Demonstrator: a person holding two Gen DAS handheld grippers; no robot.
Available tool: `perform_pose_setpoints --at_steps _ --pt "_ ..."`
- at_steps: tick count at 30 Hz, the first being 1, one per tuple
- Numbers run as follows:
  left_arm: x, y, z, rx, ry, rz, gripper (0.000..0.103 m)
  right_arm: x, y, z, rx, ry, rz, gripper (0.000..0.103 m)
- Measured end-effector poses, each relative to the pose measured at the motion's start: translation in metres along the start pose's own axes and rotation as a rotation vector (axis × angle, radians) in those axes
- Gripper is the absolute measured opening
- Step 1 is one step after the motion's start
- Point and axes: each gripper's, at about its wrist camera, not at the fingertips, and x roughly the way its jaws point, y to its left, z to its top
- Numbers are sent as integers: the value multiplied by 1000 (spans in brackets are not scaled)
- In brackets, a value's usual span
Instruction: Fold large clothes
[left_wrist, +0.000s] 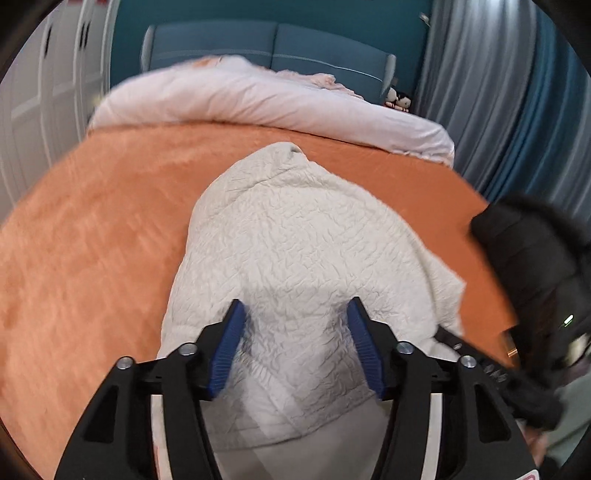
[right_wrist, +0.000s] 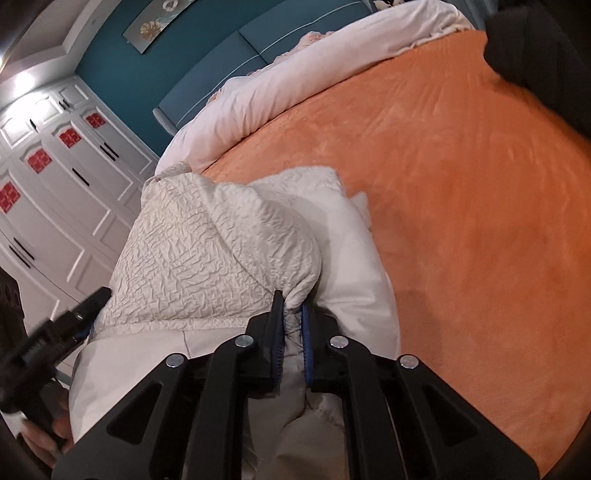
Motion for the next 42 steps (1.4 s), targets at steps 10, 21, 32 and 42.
perform_pose_setpoints --at_steps 10,21,32,42 --pt "19 9 -26 35 -53 48 66 9 -15 -8 41 -21 58 7" --pt "-20 30 22 -152 -68 -20 70 -77 86 67 -198 -98 -92 15" --pt "79 25 81 -182 109 39 72 37 65 48 -270 -26 -284 10" --pt "128 9 61 -92 131 163 89 61 34 35 -212 -26 -228 8"
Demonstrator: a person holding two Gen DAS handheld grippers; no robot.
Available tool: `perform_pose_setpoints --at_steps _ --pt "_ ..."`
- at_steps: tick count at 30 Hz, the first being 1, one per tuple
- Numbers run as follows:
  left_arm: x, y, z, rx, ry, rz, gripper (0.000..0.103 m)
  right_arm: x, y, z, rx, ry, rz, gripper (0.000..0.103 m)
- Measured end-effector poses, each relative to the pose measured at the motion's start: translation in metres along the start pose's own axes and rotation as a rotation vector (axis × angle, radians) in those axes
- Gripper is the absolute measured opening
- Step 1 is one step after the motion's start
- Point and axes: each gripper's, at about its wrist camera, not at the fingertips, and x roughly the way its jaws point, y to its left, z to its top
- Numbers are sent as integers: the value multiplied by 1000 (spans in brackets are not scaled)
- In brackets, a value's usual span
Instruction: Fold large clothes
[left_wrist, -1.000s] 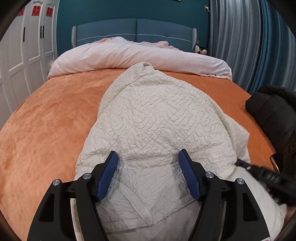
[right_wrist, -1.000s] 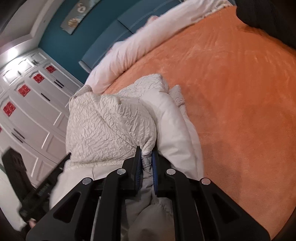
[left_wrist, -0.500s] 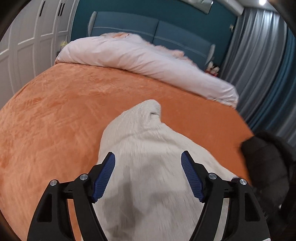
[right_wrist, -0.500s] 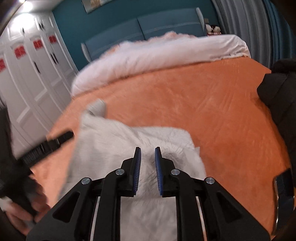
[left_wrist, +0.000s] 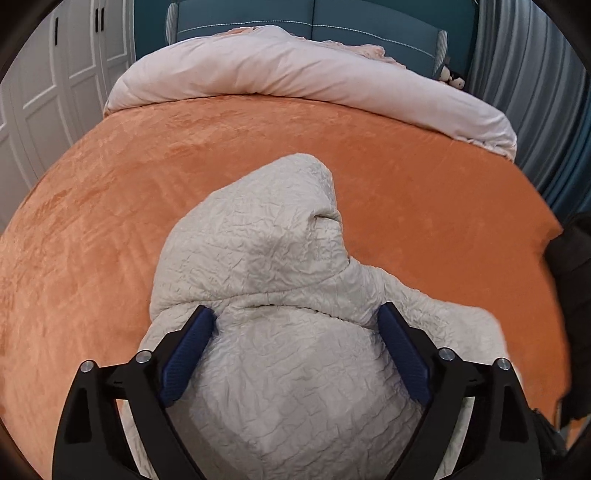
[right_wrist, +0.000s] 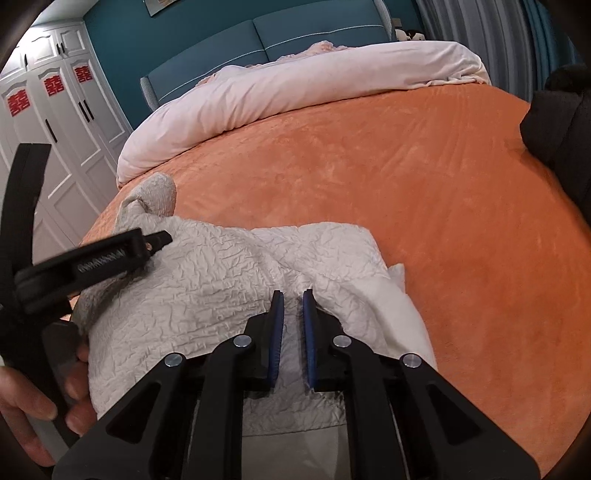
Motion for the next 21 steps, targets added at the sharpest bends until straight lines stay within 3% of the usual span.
perform_pose_setpoints --at_steps 8,13,17,21 --pt "13 -5 -6 41 -23 65 91 7 1 -7 6 -15 -9 7" --pt "5 -5 -2 40 -13 59 91 1 3 -3 9 -3 3 7" --pt "-48 15 -8 9 5 -16 89 -50 16 7 -19 34 -14 17" --pt "-109 47 -49 -8 13 -85 89 -118 21 -18 -55 23 13 17"
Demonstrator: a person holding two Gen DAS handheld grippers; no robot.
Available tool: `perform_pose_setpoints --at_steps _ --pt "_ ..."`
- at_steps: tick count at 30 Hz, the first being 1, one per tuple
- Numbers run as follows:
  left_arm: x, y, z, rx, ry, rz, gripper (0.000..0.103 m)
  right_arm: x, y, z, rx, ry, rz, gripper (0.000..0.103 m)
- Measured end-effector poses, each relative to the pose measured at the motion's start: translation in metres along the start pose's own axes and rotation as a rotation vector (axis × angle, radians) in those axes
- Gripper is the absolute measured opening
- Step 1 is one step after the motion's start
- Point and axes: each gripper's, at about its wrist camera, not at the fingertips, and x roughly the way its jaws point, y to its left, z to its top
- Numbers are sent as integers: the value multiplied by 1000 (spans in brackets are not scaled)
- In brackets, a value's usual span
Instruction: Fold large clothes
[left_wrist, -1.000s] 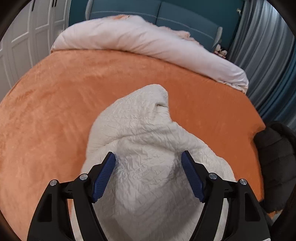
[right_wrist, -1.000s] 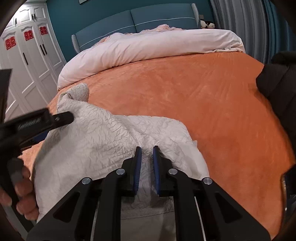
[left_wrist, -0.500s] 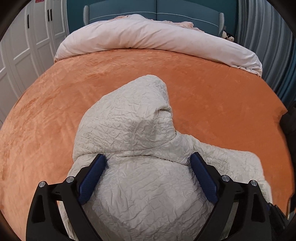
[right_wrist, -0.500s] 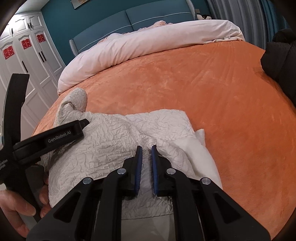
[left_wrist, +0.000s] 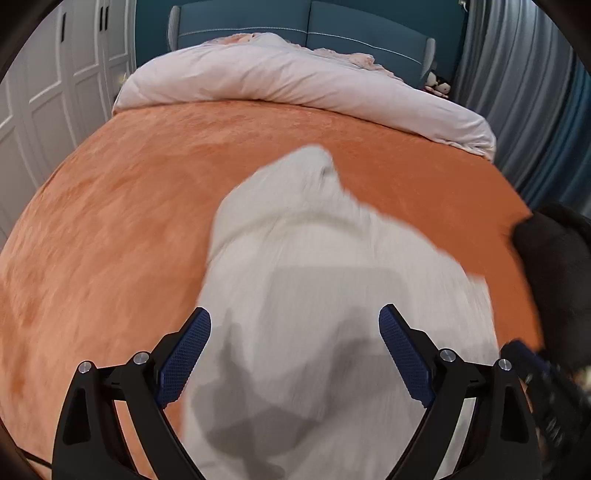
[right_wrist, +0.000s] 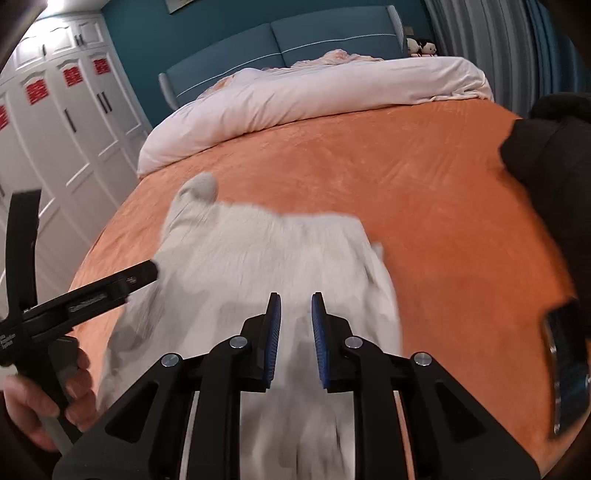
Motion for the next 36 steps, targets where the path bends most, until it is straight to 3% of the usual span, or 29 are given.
perform_pose_setpoints --at_steps 4,6,8,10,13,15,16,17,19,21,23,28,31,36 --pt "-50 29 -68 -22 82 -116 90 -42 -4 -57 31 45 -7 17" --pt "-68 34 -96 -11 105 -156 91 -53 -6 -78 35 47 -26 26" --pt "-79 40 -128 14 135 -164 91 -59 -13 -98 73 50 -23 53" --pt "-78 42 -148 46 160 -155 91 -56 -21 -108 126 72 0 54" --pt "-61 40 -168 106 183 -65 89 -43 -30 -116 202 111 12 54" --pt "-54 43 -167 80 172 -61 88 -32 -29 -115 221 137 22 42" --pt "-51 45 -166 72 161 -56 78 -28 -28 -116 225 150 54 17" --pt "-44 47 -162 71 161 -28 72 -24 -26 -115 229 163 78 0" --pt "-42 49 -153 79 164 -64 54 -34 -17 -110 206 130 56 0" --pt "-51 44 -150 131 132 -39 45 -63 -12 -105 209 38 62 0" --pt "-56 43 -150 173 108 5 43 -80 -20 -109 277 11 102 0" --pt "-35 54 -163 129 164 8 49 -25 -24 -152 299 257 42 0" --pt "-38 55 -166 121 157 21 49 -24 -17 -154 265 305 -51 0" --pt "-85 68 -154 52 141 -68 49 -91 -4 -126 168 65 -70 3"
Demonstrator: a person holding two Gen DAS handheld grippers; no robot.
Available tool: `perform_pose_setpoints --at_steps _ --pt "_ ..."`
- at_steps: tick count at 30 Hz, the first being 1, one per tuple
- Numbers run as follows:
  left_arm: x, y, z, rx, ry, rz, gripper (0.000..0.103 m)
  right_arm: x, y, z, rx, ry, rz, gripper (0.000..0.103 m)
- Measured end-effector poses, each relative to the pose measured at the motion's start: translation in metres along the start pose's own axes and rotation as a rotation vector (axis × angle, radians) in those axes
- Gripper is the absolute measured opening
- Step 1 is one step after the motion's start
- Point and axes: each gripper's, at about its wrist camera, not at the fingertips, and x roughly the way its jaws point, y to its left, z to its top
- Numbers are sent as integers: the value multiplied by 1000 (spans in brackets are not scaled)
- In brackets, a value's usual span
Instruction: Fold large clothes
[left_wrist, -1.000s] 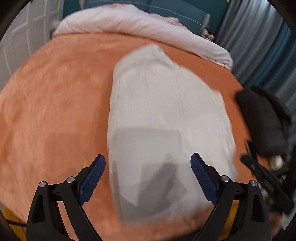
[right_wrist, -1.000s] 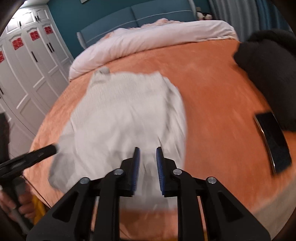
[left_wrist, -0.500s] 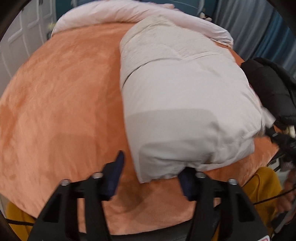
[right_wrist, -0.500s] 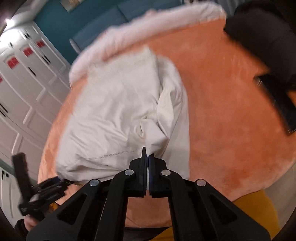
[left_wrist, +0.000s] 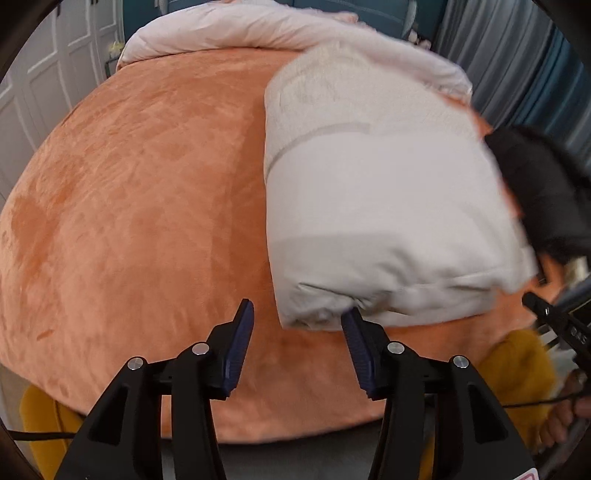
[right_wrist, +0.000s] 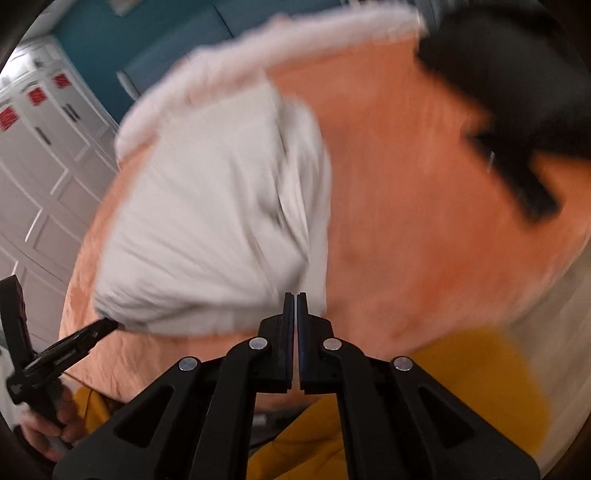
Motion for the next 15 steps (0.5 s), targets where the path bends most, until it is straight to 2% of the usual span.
perform_pose_setpoints --at_steps 1,2,3,4,5,7,10,12,13,15 --pt "-14 1 2 -7 -27 -20 51 -9 4 7 -21 -33 11 5" --pt "-25 0 9 -15 -60 -28 55 -15 10 19 -40 -58 32 12" --pt "-37 -2 16 -27 -105 -29 63 -14 15 28 -54 -65 54 20" --pt "-44 -5 20 -34 -133 -31 67 -9 21 39 -68 -72 80 36" --pt "-49 -8 29 -39 -166 -39 68 -3 26 44 -75 -82 83 42" --pt "-49 -18 46 -34 -195 -30 69 23 34 57 -92 -71 64 42" --pt "-34 -30 69 -18 -209 4 69 66 27 65 -55 -7 30 42" --pt "-18 -35 77 -10 -189 19 69 87 18 68 -7 40 59 25" --pt "-8 -37 80 -8 -170 31 69 89 17 69 12 58 98 2" --pt "4 -41 82 -9 -148 45 69 64 17 69 24 -33 161 1"
